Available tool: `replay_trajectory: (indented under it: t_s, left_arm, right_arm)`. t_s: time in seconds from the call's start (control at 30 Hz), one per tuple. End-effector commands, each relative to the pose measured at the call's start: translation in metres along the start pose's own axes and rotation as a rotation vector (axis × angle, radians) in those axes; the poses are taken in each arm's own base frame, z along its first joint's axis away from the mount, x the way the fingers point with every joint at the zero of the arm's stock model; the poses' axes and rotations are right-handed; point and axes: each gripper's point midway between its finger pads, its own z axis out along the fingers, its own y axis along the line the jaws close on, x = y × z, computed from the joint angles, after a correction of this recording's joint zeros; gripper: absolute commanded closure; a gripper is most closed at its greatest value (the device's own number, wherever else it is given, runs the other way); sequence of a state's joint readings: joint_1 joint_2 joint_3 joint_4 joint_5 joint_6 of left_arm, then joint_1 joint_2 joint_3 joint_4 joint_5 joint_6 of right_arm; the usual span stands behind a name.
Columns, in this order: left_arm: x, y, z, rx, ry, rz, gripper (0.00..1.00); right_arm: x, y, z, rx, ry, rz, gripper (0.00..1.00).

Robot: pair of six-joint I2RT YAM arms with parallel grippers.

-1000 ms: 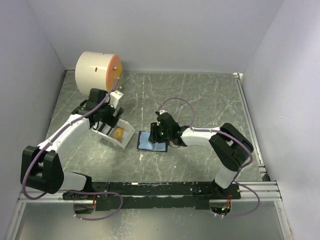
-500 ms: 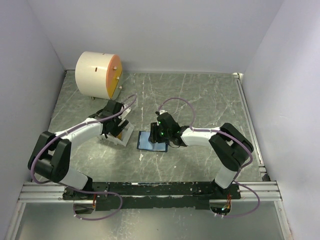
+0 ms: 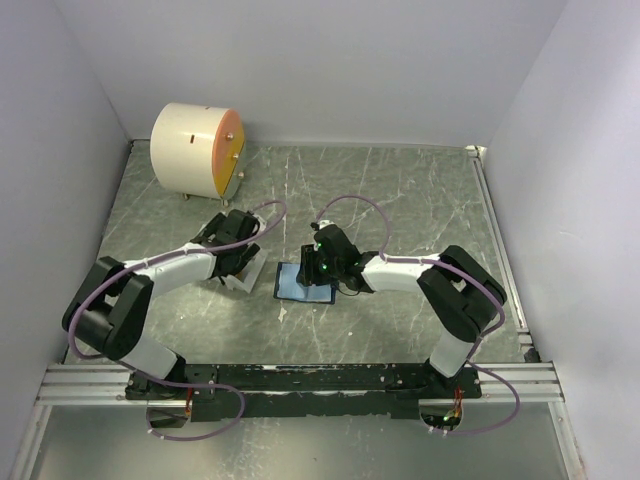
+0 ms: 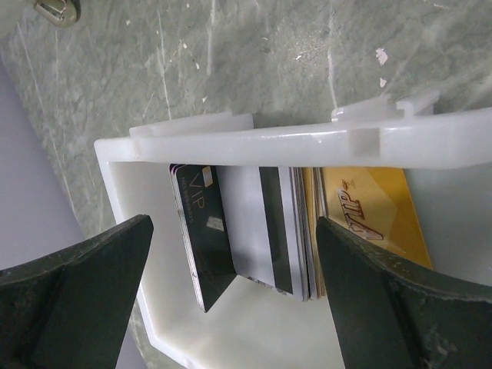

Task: Put the credit cards into the card holder
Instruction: Move the storage box to the center of the board, then pick up the credit card from the storage box.

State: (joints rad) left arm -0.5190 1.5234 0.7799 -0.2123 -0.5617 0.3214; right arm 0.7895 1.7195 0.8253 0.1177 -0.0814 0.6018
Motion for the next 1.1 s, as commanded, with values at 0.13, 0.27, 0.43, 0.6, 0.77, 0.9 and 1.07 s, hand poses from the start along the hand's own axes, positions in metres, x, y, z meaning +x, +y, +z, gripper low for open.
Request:
replay_trajectory:
  t_s: [0.13, 0.27, 0.43, 0.6, 0.77, 0.9, 1.07]
  left_arm:
    - [0.006, 0.002, 0.004, -0.074, 0.039, -0.066, 0.01]
    - [0.013, 0.000, 0.008, -0.089, 0.079, -0.055, 0.01]
    - [0.010, 0.008, 0.002, -0.114, 0.064, -0.065, 0.10]
    - [0.002, 0.030, -0.012, -0.185, 0.029, -0.078, 0.16]
    - [-0.001, 0.048, -0.020, -0.257, 0.009, -0.085, 0.16]
    - [0.007, 0.052, -0.017, -0.272, 0.038, -0.102, 0.15]
    - [0.013, 0.055, -0.012, -0.269, 0.060, -0.131, 0.15]
  right_arm:
    - [0.033, -0.018, 0.006, 0.045, 0.106, 0.011, 0.58]
    - [0.032, -0.016, 0.005, 0.039, 0.100, 0.010, 0.58]
    - [0.031, -0.017, 0.002, 0.042, 0.094, 0.008, 0.58]
    - [0.030, -0.016, 0.000, 0.038, 0.087, 0.006, 0.58]
    - [0.029, -0.016, -0.001, 0.036, 0.085, 0.004, 0.58]
    - [0.028, -0.015, -0.003, 0.035, 0.079, 0.003, 0.58]
    - [0.028, -0.016, -0.004, 0.038, 0.079, 0.001, 0.58]
